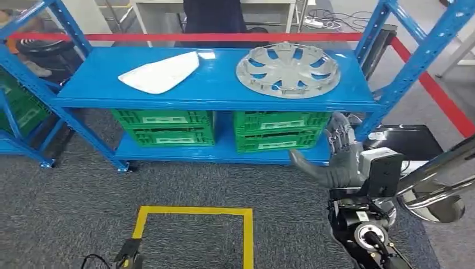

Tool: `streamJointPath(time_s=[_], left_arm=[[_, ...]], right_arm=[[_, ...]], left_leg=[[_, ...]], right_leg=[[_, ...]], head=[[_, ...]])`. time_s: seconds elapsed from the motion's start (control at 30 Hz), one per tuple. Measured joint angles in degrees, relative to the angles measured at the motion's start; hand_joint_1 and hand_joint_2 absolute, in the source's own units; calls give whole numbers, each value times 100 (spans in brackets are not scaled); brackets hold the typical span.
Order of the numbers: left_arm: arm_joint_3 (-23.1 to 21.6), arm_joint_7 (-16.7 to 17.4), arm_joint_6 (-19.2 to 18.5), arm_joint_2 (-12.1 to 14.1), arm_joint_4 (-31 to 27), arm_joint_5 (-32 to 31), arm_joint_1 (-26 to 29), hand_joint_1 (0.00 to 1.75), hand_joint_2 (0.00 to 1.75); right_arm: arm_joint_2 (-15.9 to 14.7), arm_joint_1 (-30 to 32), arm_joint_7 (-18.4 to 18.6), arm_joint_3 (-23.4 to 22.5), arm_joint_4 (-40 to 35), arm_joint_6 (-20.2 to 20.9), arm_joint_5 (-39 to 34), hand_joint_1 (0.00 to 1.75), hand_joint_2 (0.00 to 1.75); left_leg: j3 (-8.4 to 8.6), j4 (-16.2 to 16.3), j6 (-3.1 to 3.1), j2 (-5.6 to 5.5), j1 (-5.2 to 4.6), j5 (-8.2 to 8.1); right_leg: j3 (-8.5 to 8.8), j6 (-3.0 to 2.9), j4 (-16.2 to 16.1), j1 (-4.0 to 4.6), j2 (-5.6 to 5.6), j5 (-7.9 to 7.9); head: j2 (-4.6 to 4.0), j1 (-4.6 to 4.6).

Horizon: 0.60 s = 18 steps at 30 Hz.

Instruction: Take the parts from the cabinet and place them on the table.

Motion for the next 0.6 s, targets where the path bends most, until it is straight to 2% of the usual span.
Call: streamJointPath(time_s=[0.03,0.07,0.1,0.17,0.2,0.23,0.27,0.3,0.33,0.37,0.4,0.47,0.5,0.53,0.57,0.6], left_arm=[[-2,0,0,-7,0,-2,-7,0,0],[-2,0,0,0,0,-2,-6,0,0],[-2,0,0,4,0,-2,-7,0,0],[-4,0,-18,2,0,-7,-9,0,0],[-4,7,-20,0,0,-11,-7,0,0],[-7,13,-26,0,0,-13,-4,0,0],[-9,35,-31,0,0,-15,-5,0,0],[-11,50,-37,0,0,-13,-6,0,0],[-13,50,-42,0,0,-13,-8,0,0],[-17,52,-44,-2,0,-13,-6,0,0],[-28,55,-48,-11,0,-13,-22,0,0],[-59,61,-59,-9,0,-7,-47,0,0],[-70,66,-59,-11,0,0,-45,0,0],[-85,66,-59,-11,0,0,-55,0,0],[-90,66,-59,-4,0,0,-52,0,0],[-96,63,-59,-4,0,2,-59,0,0]], right_arm=[[0,5,2,-2,-4,-2,0,0,175],[0,8,0,-2,-2,-4,0,0,175],[0,0,0,-2,-4,-2,-6,0,175],[0,15,15,0,-2,66,-96,0,175],[-2,18,37,0,-2,144,-161,0,175],[0,15,74,2,0,281,-264,0,175],[-2,12,107,9,0,464,-368,0,175],[-4,5,131,11,2,651,-446,0,175],[-4,-7,136,11,2,763,-481,0,175],[-4,-27,142,13,2,833,-496,0,175],[-4,-46,142,17,11,872,-496,0,175],[-4,-75,155,35,11,916,-496,0,175],[-4,-81,160,39,11,925,-496,0,175],[-11,-86,160,35,13,936,-496,0,175],[-11,-94,164,33,11,942,-494,0,175],[-11,-118,160,37,9,957,-487,0,175]], left_leg=[[32,-40,51,3,30,8],[73,-54,85,2,42,-3],[97,-56,123,7,43,-27],[145,-53,162,10,31,-77],[164,-53,166,8,27,-98],[206,-52,165,1,26,-131],[260,-52,156,-8,26,-166],[328,-52,148,-19,26,-207],[406,-52,132,-26,25,-252],[455,-61,112,-27,26,-298],[467,-41,70,-28,-9,-330],[430,-55,25,-30,13,-335],[445,-89,3,-26,25,-336],[476,-96,-42,-20,-5,-359],[465,-8,-69,-10,26,-410],[328,284,-84,-5,18,-560]], right_leg=[[17,52,16,-9,-4,-37],[-5,78,171,-24,-36,-108],[-171,87,515,-16,-50,-293],[-771,106,1628,-19,-50,-750],[-973,107,1951,-19,-50,-828],[-1139,108,2120,-19,-51,-768],[-1115,95,1921,-19,-50,-535],[-957,68,1475,-18,-50,-187],[-728,33,878,-12,-51,190],[-535,-15,339,3,-52,481],[-478,-28,225,56,-50,397],[-497,-49,171,72,-48,387],[-499,-78,173,77,-45,369],[-458,-112,112,33,-34,380],[-398,-126,67,8,-41,388],[-374,-171,56,4,-44,371]], head=[[0,-13],[0,2],[0,48],[0,92],[0,96],[0,101],[0,103],[0,122],[0,138],[0,151],[0,133],[0,142],[0,140],[0,142],[0,146],[0,109]])
